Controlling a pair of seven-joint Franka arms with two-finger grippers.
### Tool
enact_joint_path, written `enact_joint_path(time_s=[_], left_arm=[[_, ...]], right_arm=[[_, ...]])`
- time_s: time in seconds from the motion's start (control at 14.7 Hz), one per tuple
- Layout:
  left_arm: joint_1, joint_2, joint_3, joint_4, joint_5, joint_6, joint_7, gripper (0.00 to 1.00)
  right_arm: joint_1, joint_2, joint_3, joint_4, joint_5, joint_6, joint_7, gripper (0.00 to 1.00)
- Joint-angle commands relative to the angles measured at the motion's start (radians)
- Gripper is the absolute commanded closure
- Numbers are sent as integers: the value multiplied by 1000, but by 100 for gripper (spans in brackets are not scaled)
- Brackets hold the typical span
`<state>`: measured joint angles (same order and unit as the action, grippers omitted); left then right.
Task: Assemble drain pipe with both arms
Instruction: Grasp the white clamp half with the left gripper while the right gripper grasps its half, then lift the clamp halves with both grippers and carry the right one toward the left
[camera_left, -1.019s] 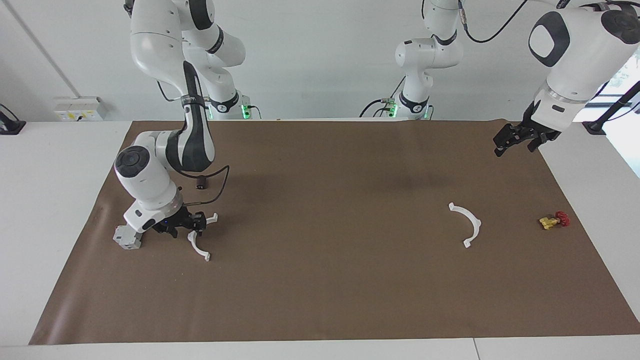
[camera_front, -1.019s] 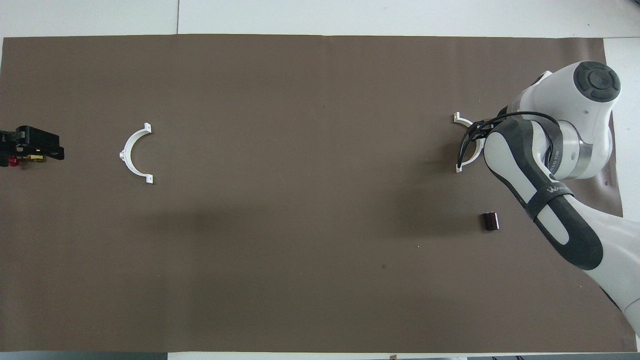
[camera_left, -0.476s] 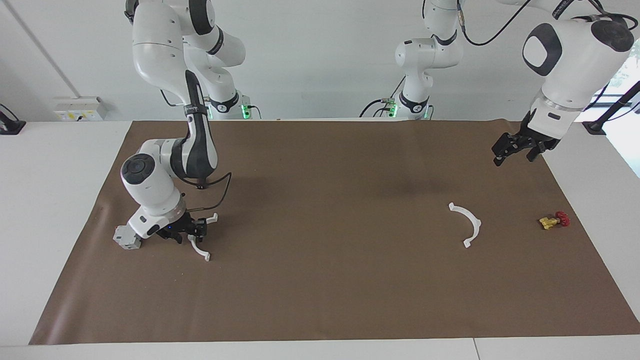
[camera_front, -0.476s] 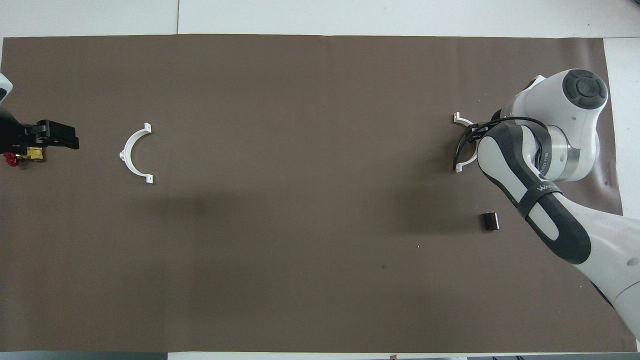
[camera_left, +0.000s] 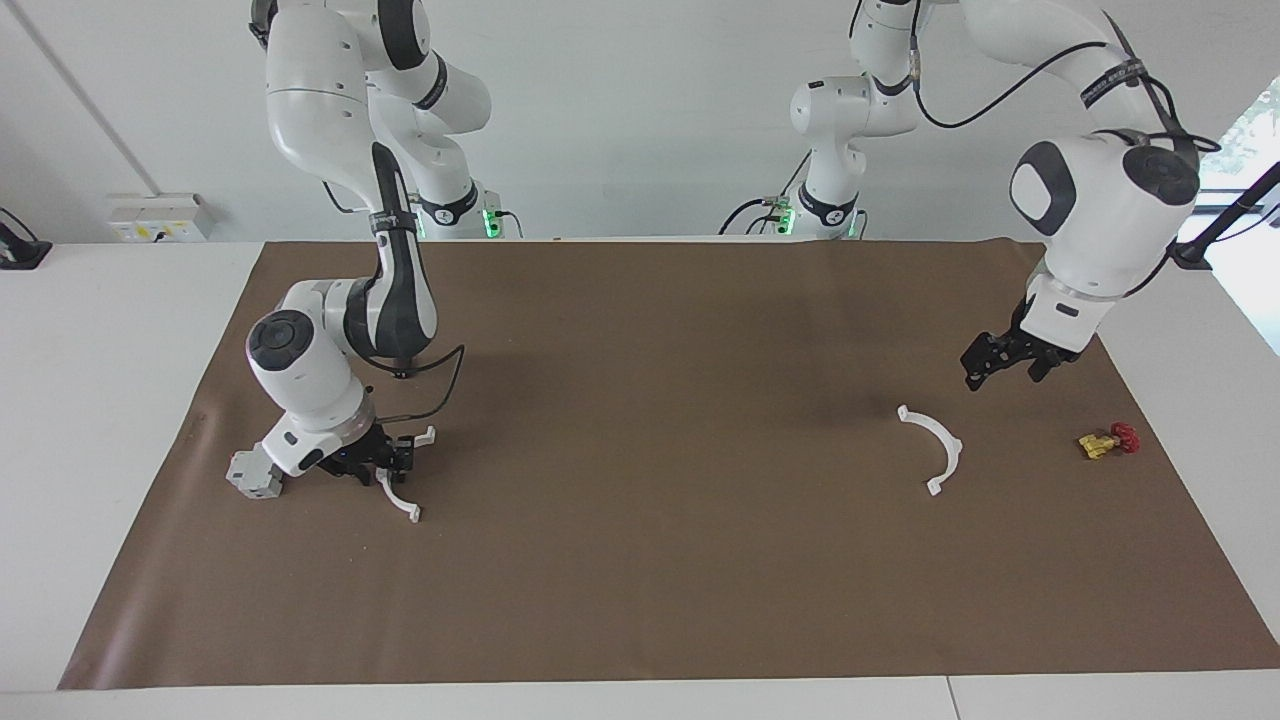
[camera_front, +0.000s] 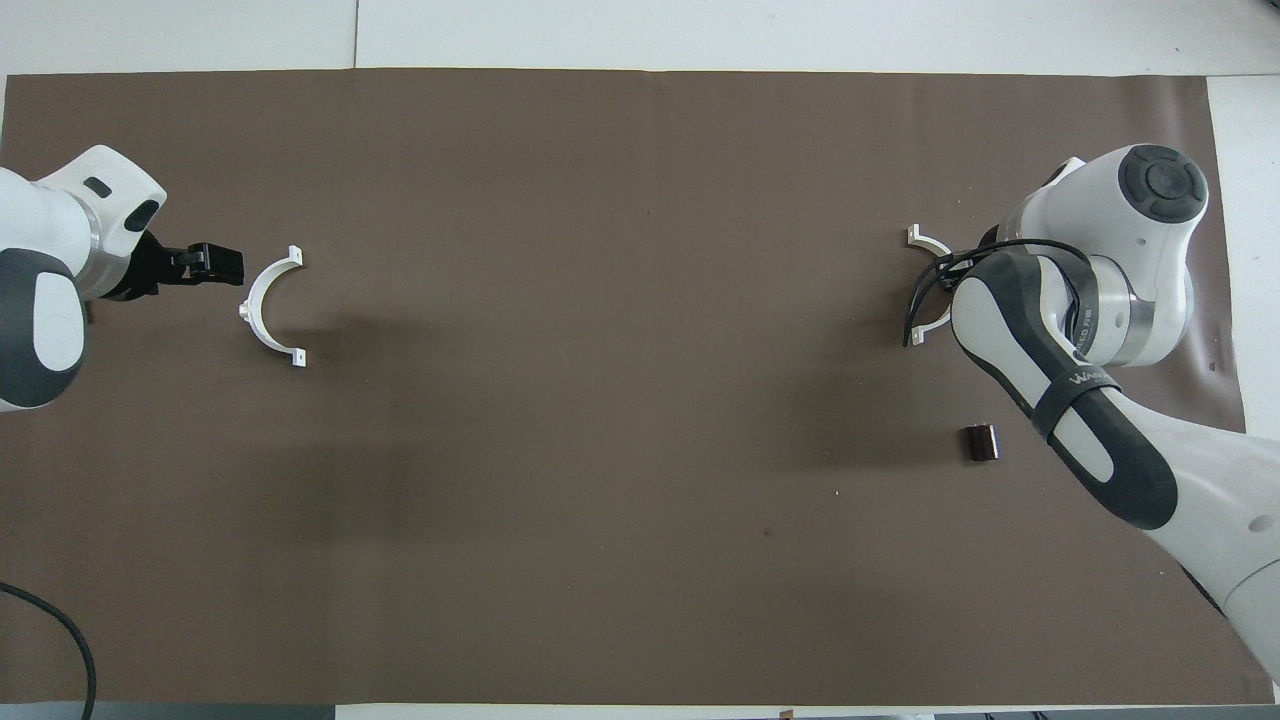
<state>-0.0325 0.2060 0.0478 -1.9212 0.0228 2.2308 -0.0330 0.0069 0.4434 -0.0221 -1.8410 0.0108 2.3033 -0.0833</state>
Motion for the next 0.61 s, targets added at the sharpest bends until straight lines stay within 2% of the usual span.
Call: enact_joint_path(time_s=[0.0,0.14,0.2,0.34,0.48,0.54], left_arm=[[5,50,3,-39,3,111,1,0],[6,93,3,-54,3,162,4,0],[6,105,3,-71,5,191,4,0],[6,107,3,-111,5,236,7,0],[8,105,3,-131,5,240,8,2],[8,105,3,-136,5,240,8,9]], right_arm=[[-1,-14,20,8,18,-7,-33,93],[22,0,48,130,17,-127,-21,95],[54,27,48,222,17,-212,8,95],[131,63,48,340,9,-319,103,95],[247,70,48,361,14,-315,230,95],[312,72,48,361,5,-294,335,96]])
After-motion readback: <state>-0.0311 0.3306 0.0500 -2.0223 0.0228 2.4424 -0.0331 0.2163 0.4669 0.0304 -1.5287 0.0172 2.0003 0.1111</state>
